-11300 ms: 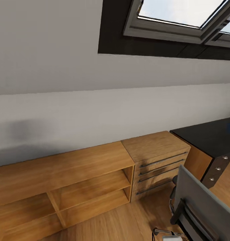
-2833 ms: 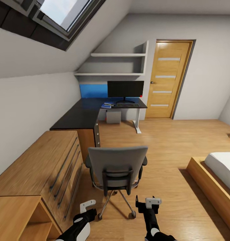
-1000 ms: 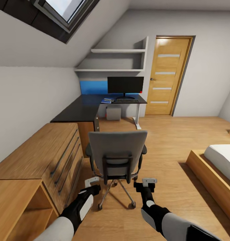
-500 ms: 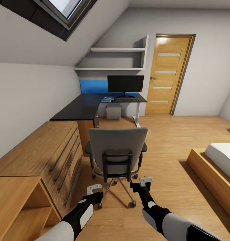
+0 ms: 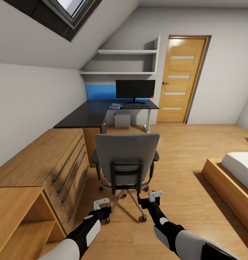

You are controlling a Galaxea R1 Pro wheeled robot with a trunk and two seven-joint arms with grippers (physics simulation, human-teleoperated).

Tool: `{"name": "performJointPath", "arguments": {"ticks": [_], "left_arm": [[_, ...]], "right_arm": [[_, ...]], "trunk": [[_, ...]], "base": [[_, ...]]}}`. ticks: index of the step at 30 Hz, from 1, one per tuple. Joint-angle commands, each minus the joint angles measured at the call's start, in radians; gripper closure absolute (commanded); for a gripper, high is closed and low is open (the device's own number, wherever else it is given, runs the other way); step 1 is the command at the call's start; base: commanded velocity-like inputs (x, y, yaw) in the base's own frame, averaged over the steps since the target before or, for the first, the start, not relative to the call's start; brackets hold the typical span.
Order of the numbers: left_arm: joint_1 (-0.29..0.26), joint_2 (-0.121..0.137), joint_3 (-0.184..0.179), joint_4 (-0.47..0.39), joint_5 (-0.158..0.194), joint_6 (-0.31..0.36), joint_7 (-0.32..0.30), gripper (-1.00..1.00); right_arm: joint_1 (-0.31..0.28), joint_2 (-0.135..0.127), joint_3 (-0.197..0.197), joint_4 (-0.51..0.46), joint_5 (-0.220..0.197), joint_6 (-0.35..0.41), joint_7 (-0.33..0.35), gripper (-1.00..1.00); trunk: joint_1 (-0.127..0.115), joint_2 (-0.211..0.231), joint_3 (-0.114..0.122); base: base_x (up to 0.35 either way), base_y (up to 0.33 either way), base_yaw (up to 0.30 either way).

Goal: In the bedroom, organize the workspace by keeping the computer under the desk, ensuring the monitor is on the desk, placing the keyboard on the desk next to the monitor, placing the mouse on the desk next to the keyboard, moving the folder from the swivel chair onto the desk next to the mouse, stacking the notebook on top of the folder with the pen on top of the notebook, and positioning the swivel chair next to the desk.

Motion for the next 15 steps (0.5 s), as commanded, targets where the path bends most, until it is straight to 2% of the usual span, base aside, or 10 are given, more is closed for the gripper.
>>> {"name": "performJointPath", "arguments": {"ticks": [1,5,8,15], "left_arm": [[0.000,0.000,-0.005,-0.002,0.006,0.005,0.008,-1.00],[0.000,0.000,-0.005,-0.002,0.006,0.005,0.006,-1.00],[0.000,0.000,-0.038,-0.002,0.006,0.007,0.007,-1.00],[0.000,0.000,-0.070,-0.002,0.007,0.008,0.010,-1.00]], "right_arm": [[-0.001,0.000,0.008,0.000,-0.001,-0.001,-0.008,-1.00],[-0.001,0.000,0.008,0.000,-0.001,0.000,-0.007,-1.00],[-0.001,0.000,0.008,0.001,-0.001,0.002,-0.007,-1.00],[-0.001,0.000,0.006,0.003,-0.001,0.004,-0.008,-1.00]], "trunk": [[0.004,-0.008,-0.004],[0.019,-0.036,-0.017],[0.031,-0.057,-0.026],[0.058,-0.106,-0.048]], "base": [[0.000,0.000,0.000],[0.000,0.000,0.000],[0.000,0.000,0.000],[0.000,0.000,0.000]]}}
